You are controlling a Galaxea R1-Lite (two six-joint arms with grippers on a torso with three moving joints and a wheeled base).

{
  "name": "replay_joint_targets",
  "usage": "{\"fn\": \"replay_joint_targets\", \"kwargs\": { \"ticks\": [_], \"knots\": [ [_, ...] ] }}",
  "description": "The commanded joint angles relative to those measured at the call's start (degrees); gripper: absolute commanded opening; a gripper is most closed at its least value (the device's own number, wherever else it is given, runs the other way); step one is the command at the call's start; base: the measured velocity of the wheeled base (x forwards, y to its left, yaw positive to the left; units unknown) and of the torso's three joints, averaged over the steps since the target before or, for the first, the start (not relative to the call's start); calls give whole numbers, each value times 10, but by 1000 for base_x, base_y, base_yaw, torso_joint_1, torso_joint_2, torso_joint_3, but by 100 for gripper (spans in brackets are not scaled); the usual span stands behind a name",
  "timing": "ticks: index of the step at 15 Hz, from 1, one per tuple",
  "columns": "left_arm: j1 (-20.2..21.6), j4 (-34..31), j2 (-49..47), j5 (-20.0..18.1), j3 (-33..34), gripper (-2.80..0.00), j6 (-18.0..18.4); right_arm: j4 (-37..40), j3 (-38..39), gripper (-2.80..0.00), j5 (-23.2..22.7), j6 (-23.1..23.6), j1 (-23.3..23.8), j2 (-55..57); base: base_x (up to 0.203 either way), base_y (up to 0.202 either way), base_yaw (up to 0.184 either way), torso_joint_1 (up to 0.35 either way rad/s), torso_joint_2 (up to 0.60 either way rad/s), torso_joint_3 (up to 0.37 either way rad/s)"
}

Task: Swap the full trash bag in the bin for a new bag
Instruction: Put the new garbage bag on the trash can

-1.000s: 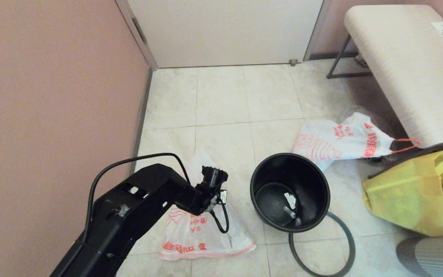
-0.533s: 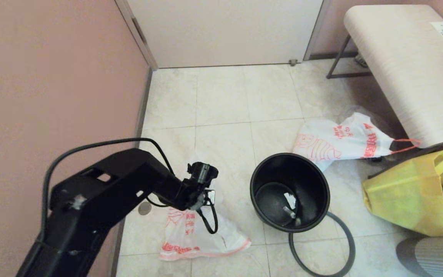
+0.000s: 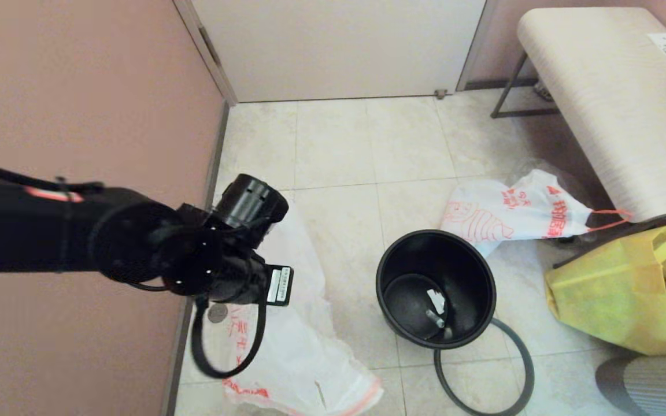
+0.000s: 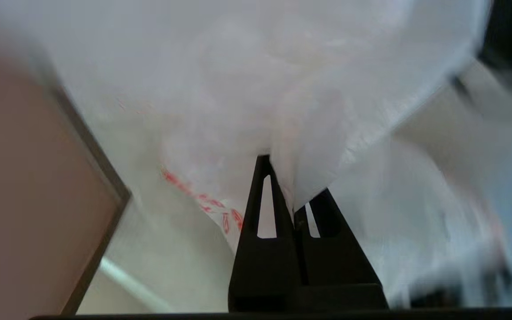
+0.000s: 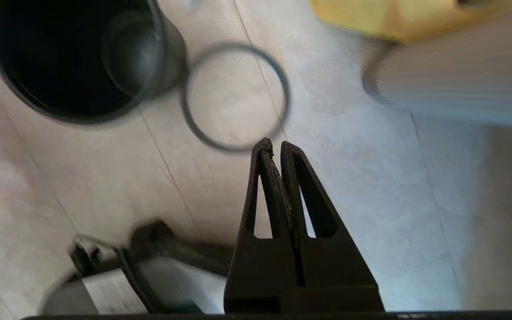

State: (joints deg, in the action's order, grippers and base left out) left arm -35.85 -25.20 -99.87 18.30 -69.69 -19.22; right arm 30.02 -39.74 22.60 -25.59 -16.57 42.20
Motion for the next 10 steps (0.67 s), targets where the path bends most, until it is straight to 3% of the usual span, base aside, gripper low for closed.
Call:
{"fn": "replay_joint_targets", "kwargs": {
  "ticks": [1,3,6,10],
  "knots": [
    [-61,-170,97,-11,-52,-280,-2,-19,1,-280,2,-1,0,27,0,0,0,0,0,0],
    [-109,-272,116,-58,-147,-280,-3,-50,0,-280,4,1,0,54,0,0,0,0,0,0],
    [-137,-402,85,-149,-292,-280,-3,-80,-5,-280,4,1,3,84,0,0,0,0,0,0],
    [-143,-458,-20,-212,-392,-280,2,-152,-13,-280,4,2,15,150,0,0,0,0,0,0]
  ]
}}
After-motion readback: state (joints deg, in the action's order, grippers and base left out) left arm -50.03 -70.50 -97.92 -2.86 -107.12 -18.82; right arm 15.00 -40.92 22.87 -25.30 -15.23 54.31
